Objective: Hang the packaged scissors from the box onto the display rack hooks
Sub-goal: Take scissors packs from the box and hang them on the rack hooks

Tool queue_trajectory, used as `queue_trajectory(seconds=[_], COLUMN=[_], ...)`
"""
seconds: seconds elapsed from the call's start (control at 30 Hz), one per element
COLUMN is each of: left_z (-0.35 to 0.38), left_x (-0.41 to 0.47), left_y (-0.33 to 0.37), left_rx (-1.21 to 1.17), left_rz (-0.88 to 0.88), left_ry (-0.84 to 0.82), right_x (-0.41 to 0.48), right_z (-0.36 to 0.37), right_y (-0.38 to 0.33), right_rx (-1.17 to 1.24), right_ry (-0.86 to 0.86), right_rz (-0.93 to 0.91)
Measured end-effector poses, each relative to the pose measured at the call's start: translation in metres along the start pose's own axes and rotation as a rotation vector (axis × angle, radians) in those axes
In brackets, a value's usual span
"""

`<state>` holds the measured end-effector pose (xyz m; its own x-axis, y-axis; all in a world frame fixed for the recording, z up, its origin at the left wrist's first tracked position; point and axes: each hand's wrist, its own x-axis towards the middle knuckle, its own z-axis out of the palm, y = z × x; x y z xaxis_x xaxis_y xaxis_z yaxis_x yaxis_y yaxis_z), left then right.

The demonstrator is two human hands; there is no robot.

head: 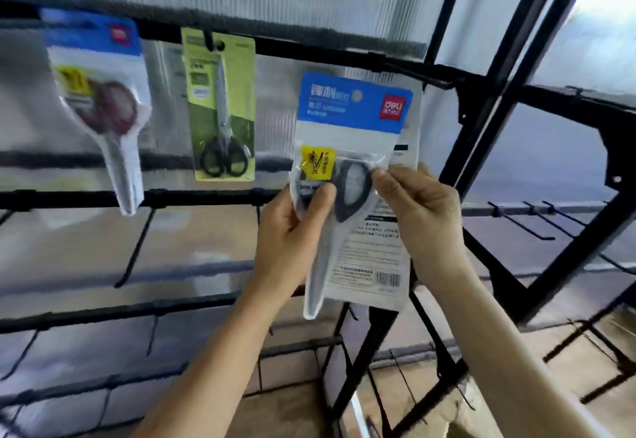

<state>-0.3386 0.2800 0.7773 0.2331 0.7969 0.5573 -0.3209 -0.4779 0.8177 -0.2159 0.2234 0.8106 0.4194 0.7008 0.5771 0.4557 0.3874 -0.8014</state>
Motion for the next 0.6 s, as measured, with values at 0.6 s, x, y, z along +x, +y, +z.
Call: queue_trajectory(seconds=[0.6], left_z=[-0.117], left_x=[0.004], left_y=[0.048], left_rx=[0.198], left_rz=[0.216], left_ry=[0.306], right_x=[0.009], right_z=[0.123], right_y=[-0.029], right_rx=[0.314], right_ry=[-0.350], right_rz=[0.076])
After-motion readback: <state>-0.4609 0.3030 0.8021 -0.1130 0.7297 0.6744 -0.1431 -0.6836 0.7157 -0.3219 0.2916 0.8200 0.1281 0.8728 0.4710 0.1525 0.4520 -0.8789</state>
